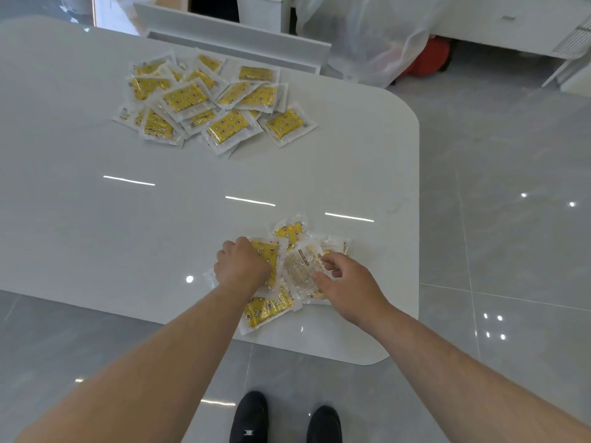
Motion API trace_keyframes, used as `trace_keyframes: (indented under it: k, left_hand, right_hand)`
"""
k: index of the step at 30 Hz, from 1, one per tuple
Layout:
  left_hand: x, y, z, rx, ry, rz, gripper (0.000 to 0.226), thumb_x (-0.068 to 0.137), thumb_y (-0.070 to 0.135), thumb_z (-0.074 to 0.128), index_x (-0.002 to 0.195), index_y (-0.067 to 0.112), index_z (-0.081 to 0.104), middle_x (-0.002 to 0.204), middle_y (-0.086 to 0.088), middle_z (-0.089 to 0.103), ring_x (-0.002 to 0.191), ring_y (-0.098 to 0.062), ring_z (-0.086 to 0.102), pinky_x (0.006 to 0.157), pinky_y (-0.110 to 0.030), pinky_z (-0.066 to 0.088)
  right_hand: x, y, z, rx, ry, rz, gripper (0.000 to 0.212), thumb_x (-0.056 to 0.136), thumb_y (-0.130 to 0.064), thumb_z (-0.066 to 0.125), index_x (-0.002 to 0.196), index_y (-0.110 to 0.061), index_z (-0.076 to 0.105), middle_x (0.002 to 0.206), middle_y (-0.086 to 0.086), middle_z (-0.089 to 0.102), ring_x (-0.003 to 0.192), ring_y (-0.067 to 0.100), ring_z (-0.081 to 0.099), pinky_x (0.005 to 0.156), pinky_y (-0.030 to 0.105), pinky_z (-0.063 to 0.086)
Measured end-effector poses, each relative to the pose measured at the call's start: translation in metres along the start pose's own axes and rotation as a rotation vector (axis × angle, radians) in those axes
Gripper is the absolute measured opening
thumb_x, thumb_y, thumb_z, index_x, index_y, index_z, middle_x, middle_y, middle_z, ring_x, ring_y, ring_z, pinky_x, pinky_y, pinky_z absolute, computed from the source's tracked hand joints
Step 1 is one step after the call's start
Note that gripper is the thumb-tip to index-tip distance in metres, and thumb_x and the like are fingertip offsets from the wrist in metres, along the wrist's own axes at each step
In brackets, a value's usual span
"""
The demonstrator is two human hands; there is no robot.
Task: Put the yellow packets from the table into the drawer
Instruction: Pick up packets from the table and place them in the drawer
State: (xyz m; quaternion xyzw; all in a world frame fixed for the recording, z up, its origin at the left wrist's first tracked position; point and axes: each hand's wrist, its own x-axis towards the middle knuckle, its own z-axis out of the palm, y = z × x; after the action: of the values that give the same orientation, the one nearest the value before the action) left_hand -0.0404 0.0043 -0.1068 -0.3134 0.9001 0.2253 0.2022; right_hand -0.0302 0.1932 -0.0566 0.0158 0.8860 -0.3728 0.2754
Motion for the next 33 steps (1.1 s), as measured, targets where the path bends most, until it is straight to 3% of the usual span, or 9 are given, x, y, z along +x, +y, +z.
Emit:
trace_keyframes:
  k: [4, 7, 10, 13, 16, 21, 23, 29, 33]
  left_hand:
    - [0.006, -0.005, -0.008, -0.194, 0.003, 0.093, 0.022, 0.078, 0.006, 0.053, 0.097, 0.012, 0.045, 0.078, -0.002, 0.053, 0.072, -0.022, 0.052, 0.070, -0.036, 0.042]
    - [0.009, -0.016, -0.032, -0.380, -0.046, 0.193, 0.018, 0.078, 0.002, 0.059, 0.094, 0.007, 0.052, 0.082, -0.007, 0.059, 0.074, -0.024, 0.057, 0.067, -0.040, 0.051]
    - [0.008, -0.034, -0.050, -0.316, -0.259, 0.281, 0.016, 0.076, -0.001, 0.061, 0.087, 0.009, 0.057, 0.082, -0.007, 0.061, 0.074, -0.024, 0.059, 0.066, -0.035, 0.051]
    - [0.001, -0.048, -0.038, -0.063, -0.376, 0.325, 0.011, 0.077, 0.002, 0.054, 0.085, 0.009, 0.056, 0.084, -0.005, 0.057, 0.078, -0.023, 0.057, 0.065, -0.033, 0.049]
    - [-0.008, -0.053, -0.020, 0.144, -0.258, 0.379, 0.009, 0.075, 0.014, 0.053, 0.084, 0.014, 0.052, 0.097, -0.002, 0.045, 0.092, -0.023, 0.045, 0.076, -0.031, 0.041]
    - [-0.010, -0.055, -0.012, 0.254, -0.052, 0.350, 0.060, 0.070, 0.055, 0.064, 0.117, 0.020, 0.051, 0.121, 0.001, 0.045, 0.112, -0.022, 0.043, 0.091, -0.033, 0.038]
    - [-0.008, -0.053, -0.012, 0.275, -0.034, 0.335, 0.069, 0.067, 0.059, 0.067, 0.122, 0.023, 0.048, 0.126, 0.000, 0.044, 0.115, -0.023, 0.043, 0.095, -0.037, 0.039]
    - [0.001, -0.046, -0.015, 0.299, -0.020, 0.260, 0.072, 0.066, 0.054, 0.072, 0.124, 0.023, 0.042, 0.112, -0.002, 0.057, 0.105, -0.026, 0.052, 0.090, -0.038, 0.040]
    - [0.008, -0.046, -0.022, 0.267, -0.094, 0.221, 0.052, 0.066, 0.053, 0.072, 0.101, 0.020, 0.052, 0.094, 0.002, 0.059, 0.088, -0.020, 0.057, 0.078, -0.033, 0.043]
  right_hand:
    - [0.005, 0.003, 0.003, 0.000, -0.002, -0.005, 0.047, 0.092, -0.037, 0.059, 0.136, -0.022, 0.050, 0.129, -0.003, 0.055, 0.117, 0.013, 0.051, 0.099, 0.029, 0.043]
    - [0.010, 0.003, 0.004, -0.027, 0.003, -0.032, 0.044, 0.092, -0.034, 0.059, 0.133, -0.020, 0.052, 0.124, -0.004, 0.057, 0.111, 0.012, 0.053, 0.094, 0.025, 0.042]
    - [0.015, 0.002, 0.002, -0.110, 0.008, -0.081, 0.041, 0.092, -0.031, 0.059, 0.131, -0.019, 0.055, 0.125, -0.004, 0.059, 0.110, 0.011, 0.053, 0.093, 0.023, 0.042]
    - [0.020, 0.001, 0.001, -0.188, -0.016, -0.120, 0.042, 0.092, -0.029, 0.058, 0.133, -0.019, 0.054, 0.130, -0.003, 0.057, 0.116, 0.014, 0.053, 0.098, 0.027, 0.043]
    - [0.025, -0.001, 0.004, -0.265, -0.037, -0.173, 0.042, 0.092, -0.028, 0.057, 0.132, -0.019, 0.054, 0.130, -0.003, 0.057, 0.118, 0.016, 0.052, 0.100, 0.031, 0.044]
    - [0.034, -0.006, 0.007, -0.352, -0.057, -0.248, 0.040, 0.092, -0.026, 0.055, 0.131, -0.018, 0.055, 0.129, -0.003, 0.058, 0.117, 0.016, 0.052, 0.099, 0.031, 0.043]
    - [0.038, -0.006, 0.006, -0.394, -0.063, -0.284, 0.039, 0.092, -0.025, 0.054, 0.130, -0.018, 0.056, 0.127, -0.002, 0.058, 0.118, 0.017, 0.051, 0.098, 0.032, 0.044]
    - [0.052, -0.010, 0.008, -0.625, -0.152, -0.438, 0.036, 0.092, -0.021, 0.055, 0.128, -0.017, 0.055, 0.125, 0.000, 0.056, 0.118, 0.021, 0.045, 0.093, 0.029, 0.038]
    - [0.066, -0.017, 0.012, -0.723, -0.203, -0.480, 0.047, 0.089, -0.028, 0.062, 0.133, -0.016, 0.051, 0.132, 0.001, 0.052, 0.121, 0.024, 0.041, 0.100, 0.031, 0.036]
